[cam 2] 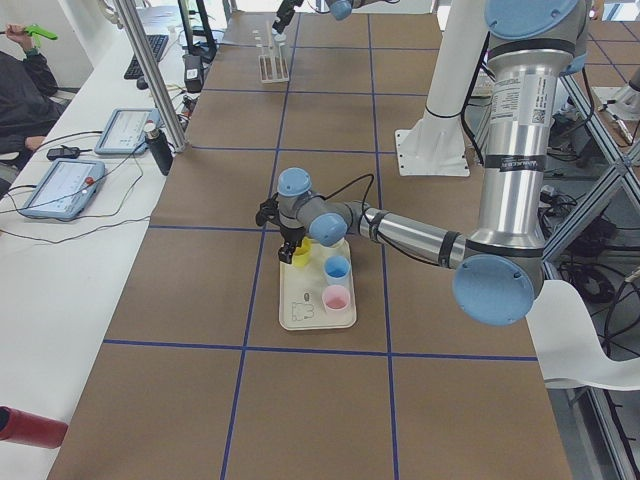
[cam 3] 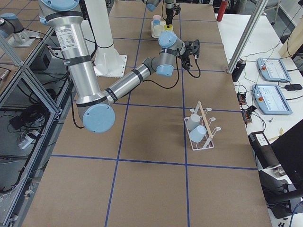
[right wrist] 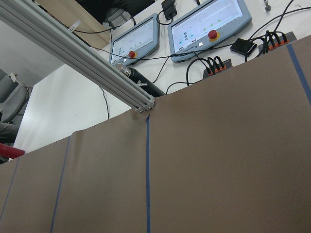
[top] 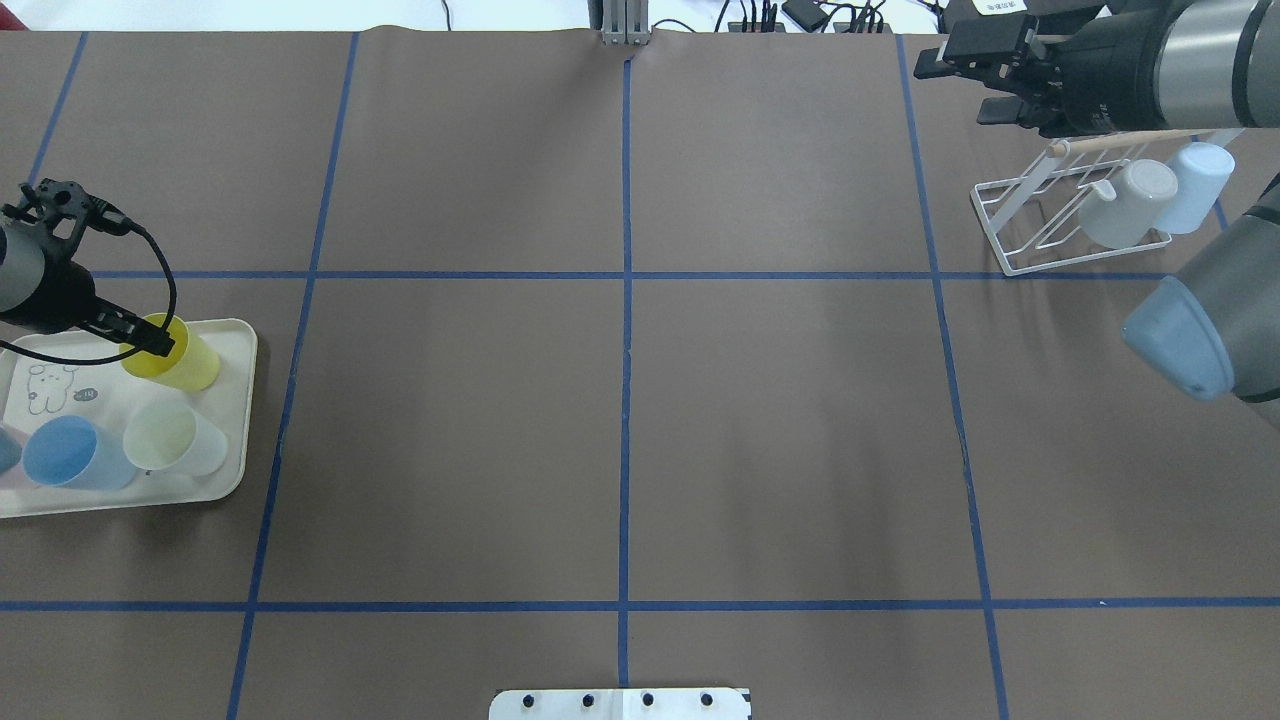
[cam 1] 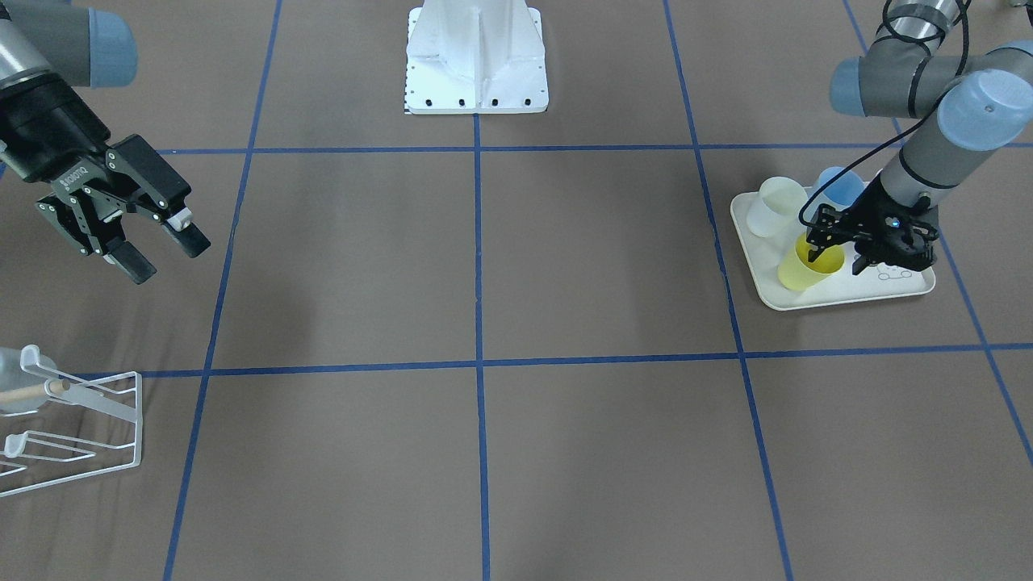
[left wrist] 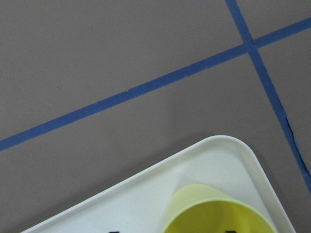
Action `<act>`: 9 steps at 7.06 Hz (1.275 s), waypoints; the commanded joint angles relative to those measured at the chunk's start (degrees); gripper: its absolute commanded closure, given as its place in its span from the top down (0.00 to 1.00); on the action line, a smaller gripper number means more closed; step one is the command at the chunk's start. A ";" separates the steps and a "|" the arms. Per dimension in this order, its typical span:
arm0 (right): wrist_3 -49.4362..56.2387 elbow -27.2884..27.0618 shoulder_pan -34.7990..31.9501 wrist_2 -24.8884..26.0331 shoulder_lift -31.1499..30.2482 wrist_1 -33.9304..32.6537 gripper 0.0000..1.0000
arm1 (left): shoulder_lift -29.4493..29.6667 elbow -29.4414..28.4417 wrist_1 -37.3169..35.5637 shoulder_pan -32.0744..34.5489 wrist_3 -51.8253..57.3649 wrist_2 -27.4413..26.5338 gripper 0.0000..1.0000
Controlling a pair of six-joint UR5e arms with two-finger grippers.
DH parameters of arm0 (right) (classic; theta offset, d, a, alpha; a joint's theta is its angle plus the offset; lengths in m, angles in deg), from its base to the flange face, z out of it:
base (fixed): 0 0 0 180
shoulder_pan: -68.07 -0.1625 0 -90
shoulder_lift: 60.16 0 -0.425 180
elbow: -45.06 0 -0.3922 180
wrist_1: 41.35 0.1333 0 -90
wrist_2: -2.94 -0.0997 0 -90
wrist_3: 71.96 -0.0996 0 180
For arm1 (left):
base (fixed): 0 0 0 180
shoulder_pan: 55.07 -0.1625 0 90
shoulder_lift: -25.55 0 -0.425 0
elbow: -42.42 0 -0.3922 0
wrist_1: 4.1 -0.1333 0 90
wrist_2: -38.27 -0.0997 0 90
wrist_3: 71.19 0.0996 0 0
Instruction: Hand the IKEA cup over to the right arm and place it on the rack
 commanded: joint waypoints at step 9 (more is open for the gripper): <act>0.09 0.71 0.05 0.00 0.09 0.09 1.00 | 4.23 3.22 -0.53 10.36 -13.55 0.00 0.00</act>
